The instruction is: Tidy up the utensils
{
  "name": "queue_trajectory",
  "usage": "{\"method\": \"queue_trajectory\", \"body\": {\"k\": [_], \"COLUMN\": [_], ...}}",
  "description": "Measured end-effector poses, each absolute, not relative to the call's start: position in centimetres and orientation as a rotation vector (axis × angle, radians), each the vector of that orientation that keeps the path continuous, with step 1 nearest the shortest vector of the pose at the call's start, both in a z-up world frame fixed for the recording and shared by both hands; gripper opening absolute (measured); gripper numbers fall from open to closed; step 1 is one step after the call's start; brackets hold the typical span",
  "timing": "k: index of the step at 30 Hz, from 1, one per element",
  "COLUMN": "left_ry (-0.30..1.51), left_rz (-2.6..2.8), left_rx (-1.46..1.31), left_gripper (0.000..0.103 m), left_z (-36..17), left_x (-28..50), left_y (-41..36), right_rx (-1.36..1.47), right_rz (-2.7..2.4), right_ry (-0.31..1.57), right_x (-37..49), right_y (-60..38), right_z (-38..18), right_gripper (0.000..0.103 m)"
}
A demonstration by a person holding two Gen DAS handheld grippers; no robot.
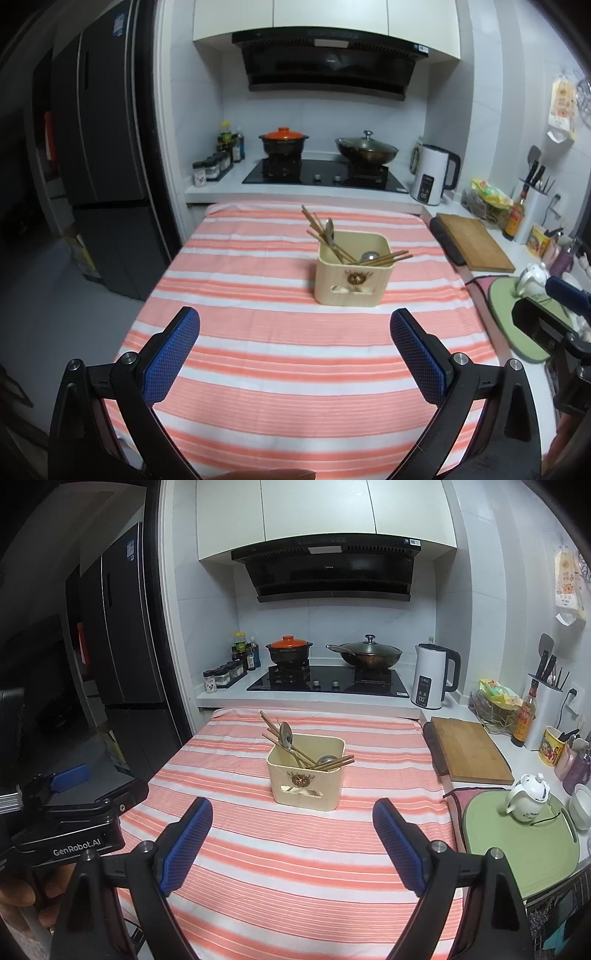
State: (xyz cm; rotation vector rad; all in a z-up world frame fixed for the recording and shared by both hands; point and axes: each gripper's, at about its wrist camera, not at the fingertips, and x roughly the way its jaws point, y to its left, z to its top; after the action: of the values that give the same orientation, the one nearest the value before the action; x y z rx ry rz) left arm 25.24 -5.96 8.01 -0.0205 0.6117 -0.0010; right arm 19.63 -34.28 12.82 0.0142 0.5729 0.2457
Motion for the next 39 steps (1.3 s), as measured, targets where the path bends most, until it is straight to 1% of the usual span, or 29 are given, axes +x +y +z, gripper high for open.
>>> {"method": "queue_trajectory", "body": {"k": [39], "left_ry": [0.619], "left_rz": [-0.014], "left_rx": [-0.017], "left_gripper": [0.103], "left_z": [7.83], "left_x": [25.26], "left_y": [-6.41], "right_rx": [0.014], "right_rz": [0.256], "right_ry": [0.582], "right_x": [19.86], "right_y": [-33.82], "right_z": [12.81], "right_gripper": [0.091]}}
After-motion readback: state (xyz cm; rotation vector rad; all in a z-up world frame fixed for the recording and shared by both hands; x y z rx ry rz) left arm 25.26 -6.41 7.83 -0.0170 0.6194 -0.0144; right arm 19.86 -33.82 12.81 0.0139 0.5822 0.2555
